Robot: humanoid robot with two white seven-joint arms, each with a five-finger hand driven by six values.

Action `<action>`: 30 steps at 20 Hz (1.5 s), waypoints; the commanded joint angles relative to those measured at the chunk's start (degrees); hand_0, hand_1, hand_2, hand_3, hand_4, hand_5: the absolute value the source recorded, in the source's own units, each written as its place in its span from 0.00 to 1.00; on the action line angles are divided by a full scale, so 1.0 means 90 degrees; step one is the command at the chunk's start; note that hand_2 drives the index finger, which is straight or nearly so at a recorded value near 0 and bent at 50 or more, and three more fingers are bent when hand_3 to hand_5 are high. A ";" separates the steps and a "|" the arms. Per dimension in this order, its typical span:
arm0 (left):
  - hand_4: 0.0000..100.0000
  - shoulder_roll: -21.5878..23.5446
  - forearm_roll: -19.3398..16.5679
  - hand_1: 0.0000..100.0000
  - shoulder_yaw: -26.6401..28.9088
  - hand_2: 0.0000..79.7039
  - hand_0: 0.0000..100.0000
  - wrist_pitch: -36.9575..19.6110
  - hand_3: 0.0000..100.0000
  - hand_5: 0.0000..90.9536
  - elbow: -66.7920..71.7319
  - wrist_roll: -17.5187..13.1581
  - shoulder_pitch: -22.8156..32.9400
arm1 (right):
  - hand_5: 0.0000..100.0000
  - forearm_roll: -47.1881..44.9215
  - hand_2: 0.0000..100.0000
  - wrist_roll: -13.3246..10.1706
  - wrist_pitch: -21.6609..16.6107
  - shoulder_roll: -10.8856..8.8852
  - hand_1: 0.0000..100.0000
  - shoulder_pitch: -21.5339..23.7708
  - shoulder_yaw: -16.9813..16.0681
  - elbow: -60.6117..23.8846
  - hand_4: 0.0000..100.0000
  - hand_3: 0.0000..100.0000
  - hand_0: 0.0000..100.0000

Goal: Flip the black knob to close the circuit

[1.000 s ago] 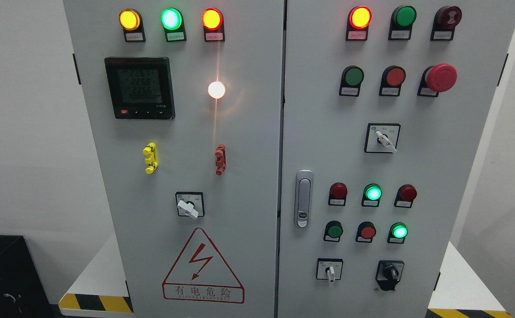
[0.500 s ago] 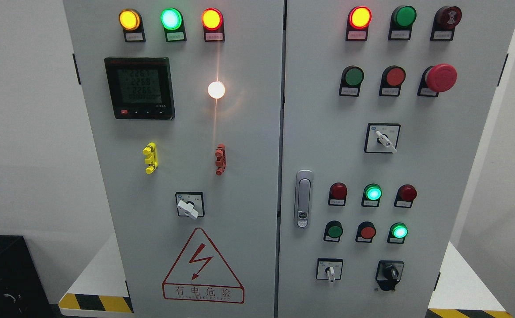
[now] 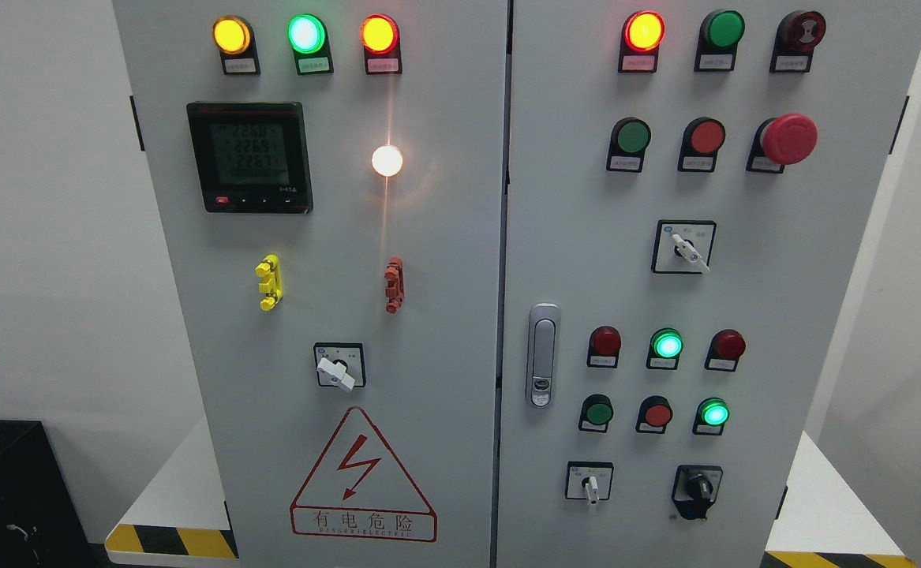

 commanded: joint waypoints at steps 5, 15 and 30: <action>0.00 0.0000 0.0000 0.56 0.0000 0.00 0.12 0.0001 0.00 0.00 -0.0185 -0.0005 0.0146 | 0.00 -0.0045 0.00 0.0709 -0.0211 0.0033 0.10 -0.0036 -0.0807 -0.0296 0.00 0.00 0.00; 0.00 0.0000 0.0000 0.56 0.0000 0.00 0.12 0.0001 0.00 0.00 -0.0185 -0.0005 0.0146 | 0.00 -0.0045 0.00 0.1385 -0.1001 0.0042 0.07 0.0100 -0.1551 -0.1487 0.00 0.00 0.00; 0.00 0.0000 0.0000 0.56 0.0000 0.00 0.12 0.0001 0.00 0.00 -0.0185 -0.0005 0.0146 | 0.21 0.0930 0.36 0.0888 -0.1236 0.0013 0.06 0.0804 -0.1297 -0.4476 0.45 0.54 0.00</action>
